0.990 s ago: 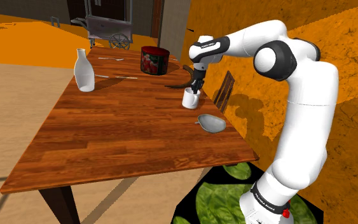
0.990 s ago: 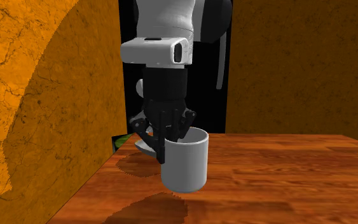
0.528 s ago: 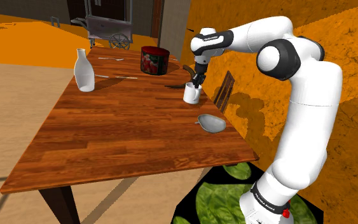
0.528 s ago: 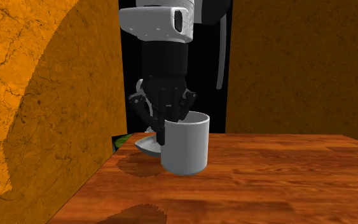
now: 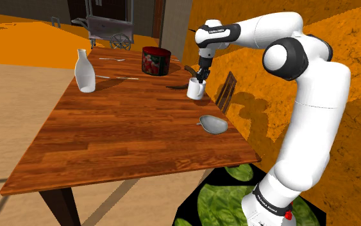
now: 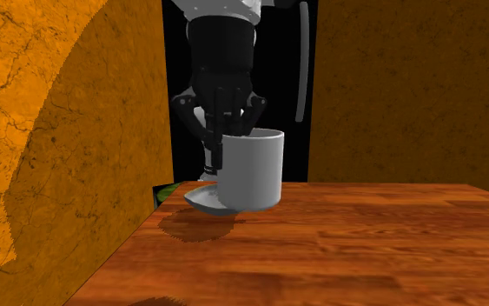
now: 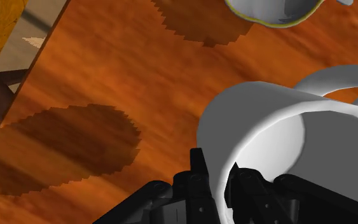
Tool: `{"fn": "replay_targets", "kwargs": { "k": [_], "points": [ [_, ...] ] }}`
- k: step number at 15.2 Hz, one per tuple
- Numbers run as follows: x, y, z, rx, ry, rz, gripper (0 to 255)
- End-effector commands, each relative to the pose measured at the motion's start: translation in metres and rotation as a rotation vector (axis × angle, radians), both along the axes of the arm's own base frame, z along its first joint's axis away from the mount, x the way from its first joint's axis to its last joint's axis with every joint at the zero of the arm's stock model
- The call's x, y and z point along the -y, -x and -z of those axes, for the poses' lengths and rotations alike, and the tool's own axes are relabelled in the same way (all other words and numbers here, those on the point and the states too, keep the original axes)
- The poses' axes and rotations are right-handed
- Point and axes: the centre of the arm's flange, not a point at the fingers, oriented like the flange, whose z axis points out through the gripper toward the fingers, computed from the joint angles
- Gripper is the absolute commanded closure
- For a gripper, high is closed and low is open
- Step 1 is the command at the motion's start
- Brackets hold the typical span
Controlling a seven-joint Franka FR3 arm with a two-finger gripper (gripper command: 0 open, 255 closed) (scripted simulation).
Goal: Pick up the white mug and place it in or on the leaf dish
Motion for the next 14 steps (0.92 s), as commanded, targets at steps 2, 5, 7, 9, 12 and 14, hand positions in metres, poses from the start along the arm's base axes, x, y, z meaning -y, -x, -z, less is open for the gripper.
{"fn": "replay_targets", "kwargs": {
  "k": [2,5,7,9,12,14],
  "points": [
    [-0.009,0.032,-0.007,0.000,0.000,0.000,255],
    [-0.019,0.070,-0.012,0.000,0.000,0.000,255],
    [-0.025,0.095,-0.015,0.000,0.000,0.000,255],
    [-0.031,0.121,-0.017,0.000,0.000,0.000,255],
    [-0.041,0.159,-0.022,0.000,0.000,0.000,255],
    [-0.047,0.184,-0.025,0.000,0.000,0.000,255]
  ]
}}
